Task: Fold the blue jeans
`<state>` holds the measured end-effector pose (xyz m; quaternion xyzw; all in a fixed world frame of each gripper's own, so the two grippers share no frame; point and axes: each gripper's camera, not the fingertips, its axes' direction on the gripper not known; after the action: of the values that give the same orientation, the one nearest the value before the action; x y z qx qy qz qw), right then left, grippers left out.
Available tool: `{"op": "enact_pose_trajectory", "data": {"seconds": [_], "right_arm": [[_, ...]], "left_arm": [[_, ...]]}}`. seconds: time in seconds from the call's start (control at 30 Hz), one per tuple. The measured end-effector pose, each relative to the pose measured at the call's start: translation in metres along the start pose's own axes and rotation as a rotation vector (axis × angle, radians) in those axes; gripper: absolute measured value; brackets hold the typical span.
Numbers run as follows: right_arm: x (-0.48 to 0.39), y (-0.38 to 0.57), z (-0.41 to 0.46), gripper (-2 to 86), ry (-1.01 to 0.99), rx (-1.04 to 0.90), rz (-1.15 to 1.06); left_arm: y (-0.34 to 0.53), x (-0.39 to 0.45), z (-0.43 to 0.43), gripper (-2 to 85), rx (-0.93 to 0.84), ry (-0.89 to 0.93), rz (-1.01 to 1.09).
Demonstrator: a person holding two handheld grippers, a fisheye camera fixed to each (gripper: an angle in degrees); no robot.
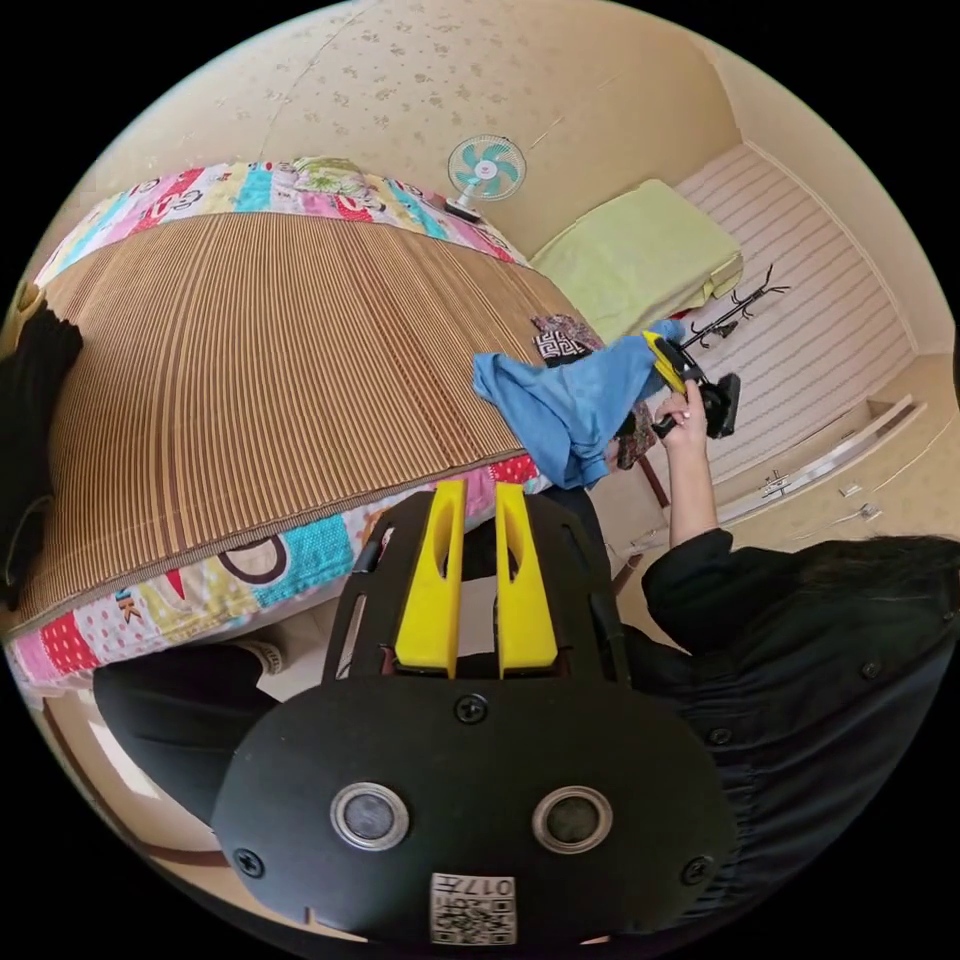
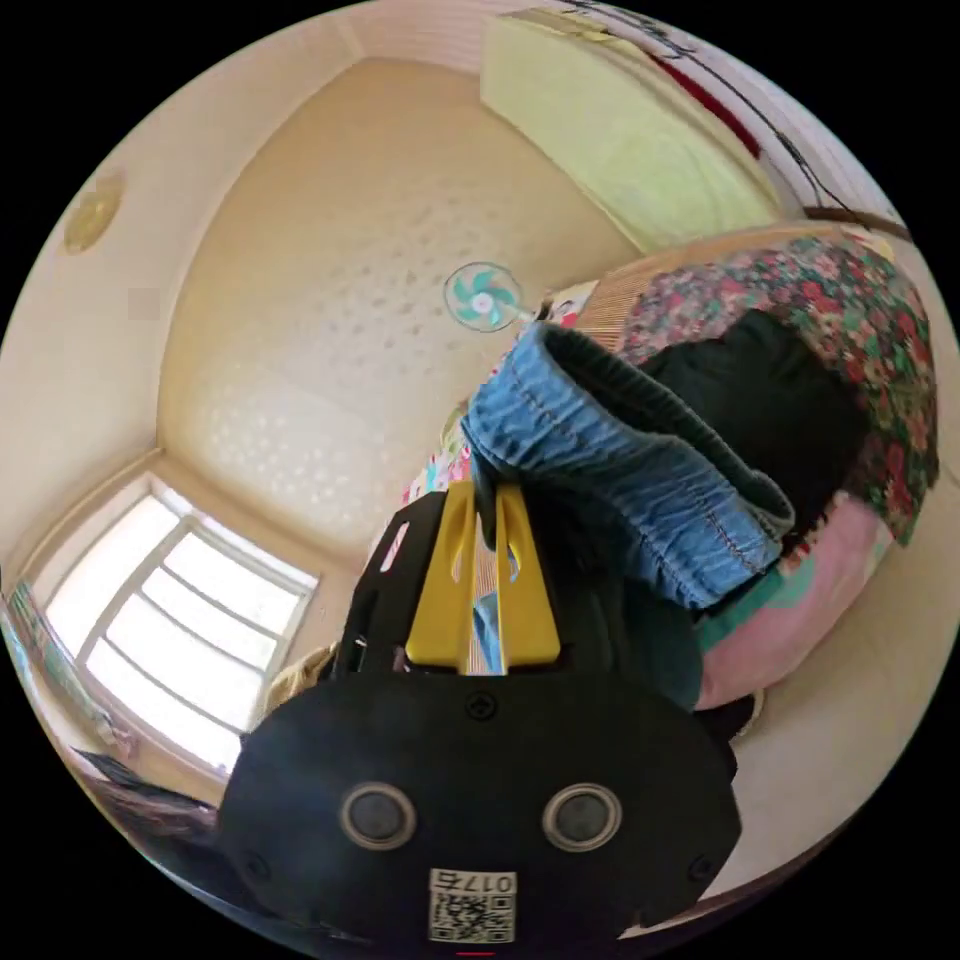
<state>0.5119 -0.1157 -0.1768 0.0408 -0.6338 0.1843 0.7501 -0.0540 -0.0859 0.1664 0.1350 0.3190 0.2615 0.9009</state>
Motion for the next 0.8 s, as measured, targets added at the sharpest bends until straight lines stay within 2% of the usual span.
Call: {"op": "enact_pose_trajectory", "data": {"seconds": [0.03, 0.13, 0.23, 0.4, 0.57, 0.67, 0.7, 0.8], "right_arm": [[-0.048, 0.005, 0.045, 5.1, -0.049, -0.128, -0.136], [-0.111, 0.05, 0.152, 6.9, -0.183, -0.429, -0.237], [-0.118, 0.106, 0.22, 7.3, -0.276, -0.622, -0.239], [-0.088, 0.109, 0.249, 8.2, -0.174, -0.576, -0.138], [-0.104, 0.055, 0.307, 11.5, 0.123, -0.573, -0.328], [-0.092, 0.063, 0.389, 10.1, 0.228, -0.714, -0.441], [-0.075, 0.079, 0.425, 7.6, 0.257, -0.848, -0.397], [-0.095, 0.087, 0.395, 4.1, 0.189, -0.687, -0.36]], "left_arm": [[-0.001, 0.002, 0.001, 5.4, -0.001, -0.003, 0.008], [-0.002, -0.002, 0.008, 6.0, -0.027, 0.013, -0.01], [0.003, -0.015, 0.002, 6.4, -0.016, 0.041, -0.066], [0.017, -0.048, -0.029, 6.4, 0.016, -0.033, -0.129], [0.02, -0.088, -0.039, 6.7, 0.037, 0.016, -0.209], [0.005, -0.101, -0.041, 7.7, 0.07, 0.048, -0.201], [-0.005, -0.108, -0.044, 8.5, 0.083, 0.05, -0.21], [-0.029, -0.124, -0.063, 10.3, 0.173, 0.136, -0.251]]}}
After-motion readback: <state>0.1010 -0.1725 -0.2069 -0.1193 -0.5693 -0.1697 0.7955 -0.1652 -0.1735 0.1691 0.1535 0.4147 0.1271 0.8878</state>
